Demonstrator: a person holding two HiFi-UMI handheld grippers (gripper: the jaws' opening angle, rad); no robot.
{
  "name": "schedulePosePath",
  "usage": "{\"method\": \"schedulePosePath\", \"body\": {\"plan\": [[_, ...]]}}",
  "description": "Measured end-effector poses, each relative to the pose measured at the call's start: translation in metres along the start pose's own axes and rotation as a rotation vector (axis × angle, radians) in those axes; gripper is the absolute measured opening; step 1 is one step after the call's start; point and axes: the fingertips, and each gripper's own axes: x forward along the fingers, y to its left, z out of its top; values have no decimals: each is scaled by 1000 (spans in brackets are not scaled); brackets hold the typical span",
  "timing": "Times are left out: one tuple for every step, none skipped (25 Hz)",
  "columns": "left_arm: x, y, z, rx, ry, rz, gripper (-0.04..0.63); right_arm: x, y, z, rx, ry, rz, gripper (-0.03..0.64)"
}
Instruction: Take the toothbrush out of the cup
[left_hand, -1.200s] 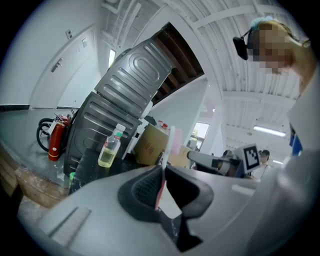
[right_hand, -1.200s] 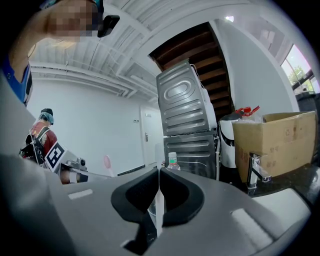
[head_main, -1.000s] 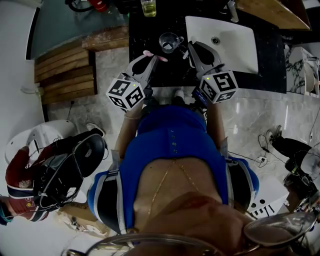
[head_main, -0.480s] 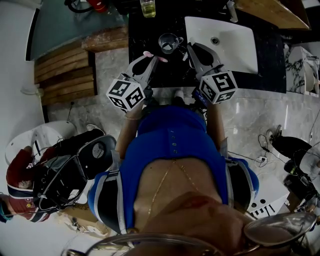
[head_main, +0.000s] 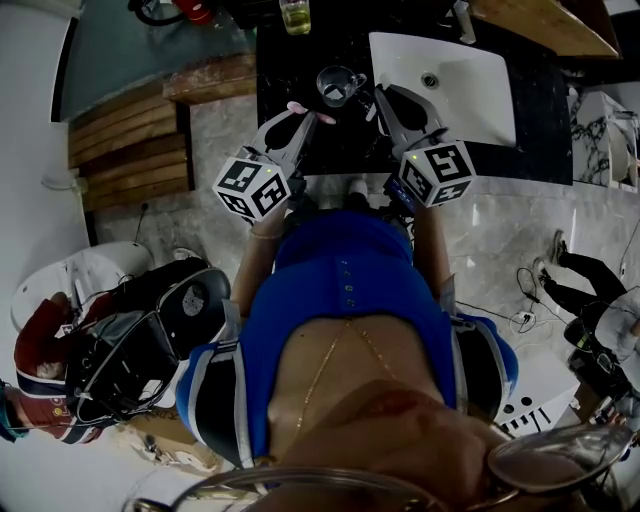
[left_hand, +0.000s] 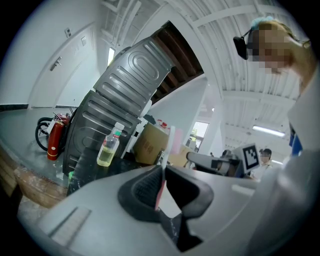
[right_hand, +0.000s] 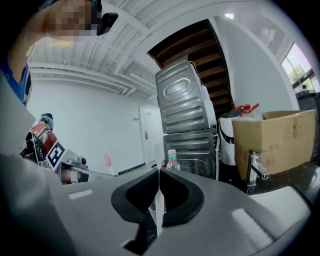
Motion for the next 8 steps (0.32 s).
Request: {"method": "schedulePosePath", "body": {"plan": [[0,0,0,-1,1,0,28,0,0,0,0,1,0,11],[1,0,0,-1,1,-1,28,0,0,0,1,2,1,11],[1,0,-1,-1,2,-1,27,0,-1,0,1,2,0,11],[1,0,-1,-1,2,-1,27,0,-1,-1,2,2,0,11],[1,-1,-1,-1,2,-2,27,0,-1,-1,2,3,-1,11],[1,-1,-1,-1,3,-2,27,-1,-1,-1,3,3,-2,11],[1,-1,-2,-1,3,-2,27,-1,-1,-1,3,3,-3,11],[0,-2,-2,0,3,-2,28,-2,-1,-2,3,3,-4,11]]}}
